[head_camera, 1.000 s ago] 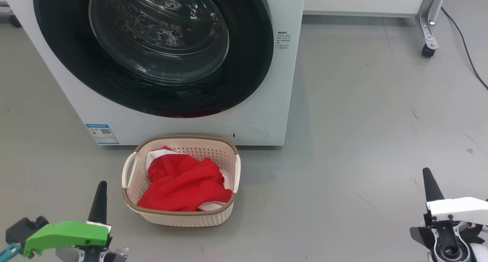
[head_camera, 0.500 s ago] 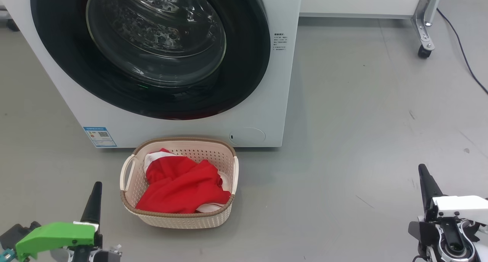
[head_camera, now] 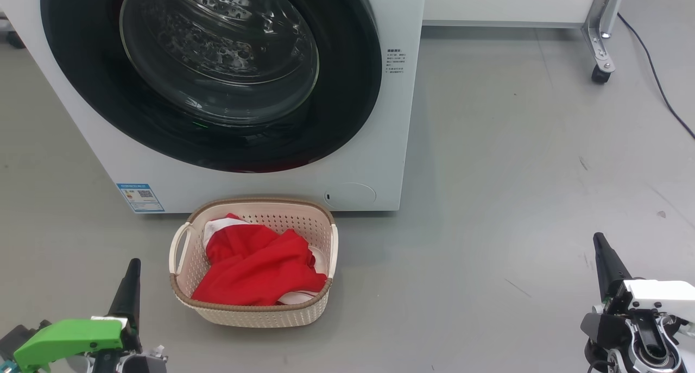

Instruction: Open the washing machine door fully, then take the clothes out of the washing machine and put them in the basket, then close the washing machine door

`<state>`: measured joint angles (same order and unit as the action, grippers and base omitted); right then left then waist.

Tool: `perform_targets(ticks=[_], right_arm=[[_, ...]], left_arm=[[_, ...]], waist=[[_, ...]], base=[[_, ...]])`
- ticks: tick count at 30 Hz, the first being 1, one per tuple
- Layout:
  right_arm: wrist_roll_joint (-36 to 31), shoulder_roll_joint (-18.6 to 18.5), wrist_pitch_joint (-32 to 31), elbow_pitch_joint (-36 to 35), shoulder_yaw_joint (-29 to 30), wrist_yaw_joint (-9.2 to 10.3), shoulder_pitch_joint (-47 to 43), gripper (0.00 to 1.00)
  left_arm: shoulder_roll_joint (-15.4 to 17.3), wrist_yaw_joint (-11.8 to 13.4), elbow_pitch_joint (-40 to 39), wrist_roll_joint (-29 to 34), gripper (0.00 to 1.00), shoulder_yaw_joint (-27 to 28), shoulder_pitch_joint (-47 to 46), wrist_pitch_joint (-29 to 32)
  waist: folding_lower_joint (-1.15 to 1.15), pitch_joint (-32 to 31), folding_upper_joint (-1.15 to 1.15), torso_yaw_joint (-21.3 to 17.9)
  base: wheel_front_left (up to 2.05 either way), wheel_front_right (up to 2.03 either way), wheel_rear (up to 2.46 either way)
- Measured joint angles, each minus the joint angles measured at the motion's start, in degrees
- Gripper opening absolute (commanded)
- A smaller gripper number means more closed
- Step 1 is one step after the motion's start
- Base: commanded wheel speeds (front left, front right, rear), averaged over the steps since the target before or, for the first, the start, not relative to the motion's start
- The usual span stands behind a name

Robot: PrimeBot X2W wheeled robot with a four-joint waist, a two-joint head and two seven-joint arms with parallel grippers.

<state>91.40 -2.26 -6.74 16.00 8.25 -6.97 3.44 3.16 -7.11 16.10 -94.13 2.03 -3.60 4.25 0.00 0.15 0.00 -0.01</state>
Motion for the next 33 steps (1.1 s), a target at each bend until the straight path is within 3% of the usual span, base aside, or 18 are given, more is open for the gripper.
perform_targets(ticks=[33], right_arm=[[0.0, 0.0, 0.0, 0.0, 0.0, 0.00, 0.0, 0.00]], left_arm=[[0.0, 0.0, -0.1, 0.0, 0.00, 0.1, 0.0, 0.2]], waist=[[0.00, 0.0, 0.00, 0.0]], base=[[0.00, 0.00, 0.00]])
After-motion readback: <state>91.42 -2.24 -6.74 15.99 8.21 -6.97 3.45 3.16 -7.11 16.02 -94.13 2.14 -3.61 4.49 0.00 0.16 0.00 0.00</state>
